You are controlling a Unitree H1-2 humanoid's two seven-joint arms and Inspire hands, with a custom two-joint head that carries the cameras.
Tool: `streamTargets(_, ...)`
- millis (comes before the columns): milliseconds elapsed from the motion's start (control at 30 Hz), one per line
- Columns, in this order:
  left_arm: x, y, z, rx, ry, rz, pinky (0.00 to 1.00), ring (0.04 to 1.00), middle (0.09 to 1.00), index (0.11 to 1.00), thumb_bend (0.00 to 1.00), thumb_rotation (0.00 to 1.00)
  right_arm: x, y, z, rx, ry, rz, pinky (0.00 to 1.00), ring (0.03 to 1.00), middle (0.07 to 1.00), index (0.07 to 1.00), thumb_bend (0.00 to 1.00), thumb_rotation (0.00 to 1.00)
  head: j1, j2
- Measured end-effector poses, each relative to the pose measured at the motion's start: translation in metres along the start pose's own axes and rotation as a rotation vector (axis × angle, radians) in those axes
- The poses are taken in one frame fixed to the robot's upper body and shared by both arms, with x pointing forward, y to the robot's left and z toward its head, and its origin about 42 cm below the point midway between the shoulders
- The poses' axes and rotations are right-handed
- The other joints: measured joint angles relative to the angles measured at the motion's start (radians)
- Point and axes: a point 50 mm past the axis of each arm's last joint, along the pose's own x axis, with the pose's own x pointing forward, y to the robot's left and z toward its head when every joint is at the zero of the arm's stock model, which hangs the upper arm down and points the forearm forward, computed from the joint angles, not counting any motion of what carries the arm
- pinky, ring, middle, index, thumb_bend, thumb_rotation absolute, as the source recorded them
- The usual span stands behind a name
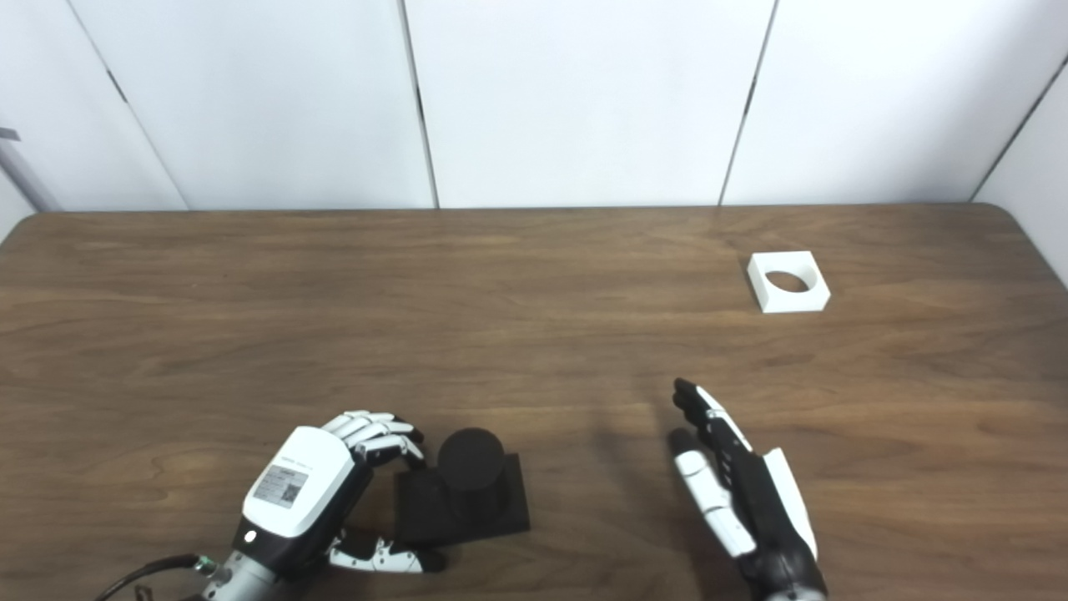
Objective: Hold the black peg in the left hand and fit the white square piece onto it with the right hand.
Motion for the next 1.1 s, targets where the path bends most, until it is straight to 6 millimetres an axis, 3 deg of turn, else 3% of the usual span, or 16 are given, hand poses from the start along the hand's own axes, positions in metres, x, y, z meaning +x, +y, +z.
streamTargets(33, 0.001, 0.0, -0.001, -0.001, -0.004, 0.0, 0.78, 0.772, 0.725, 0.487, 0.52, 0.05, 0.003, -0.001, 0.003, -0.051, 0.001, 0.005, 0.92, 0.948, 0.906, 0.883, 0.62, 0.23, -0.014, -0.003)
streamTargets(133, 0.003, 0.0, -0.002, -0.004, -0.01, 0.0, 0.78, 0.771, 0.724, 0.488, 0.52, 0.05, 0.017, -0.009, 0.009, -0.185, -0.017, 0.019, 0.93, 0.96, 0.917, 0.864, 0.69, 0.15, -0.052, -0.012)
streamTargets(300, 0.003, 0.0, -0.004, -0.01, -0.016, 0.0, 0.78, 0.773, 0.723, 0.488, 0.52, 0.05, 0.043, -0.034, 0.019, -0.356, -0.032, 0.04, 0.93, 0.99, 0.933, 0.835, 0.79, 0.13, -0.083, -0.015)
streamTargets(433, 0.001, 0.002, -0.007, -0.012, -0.019, 0.001, 0.77, 0.772, 0.724, 0.488, 0.52, 0.05, 0.056, -0.056, 0.024, -0.495, -0.041, 0.029, 0.99, 1.0, 0.937, 0.824, 0.87, 0.13, -0.164, -0.029)
streamTargets(733, -0.002, 0.0, -0.015, -0.037, -0.027, -0.004, 0.78, 0.78, 0.73, 0.488, 0.52, 0.05, 0.089, -0.083, 0.043, -0.673, -0.042, -0.002, 1.0, 1.0, 0.956, 0.849, 0.87, 0.16, -0.212, -0.044)
streamTargets(1100, -0.005, -0.005, -0.022, -0.06, -0.042, 0.012, 0.81, 0.793, 0.738, 0.489, 0.52, 0.05, 0.155, -0.135, 0.064, -0.856, 0.027, -0.038, 1.0, 1.0, 0.971, 0.866, 0.85, 0.16, -0.23, -0.043)
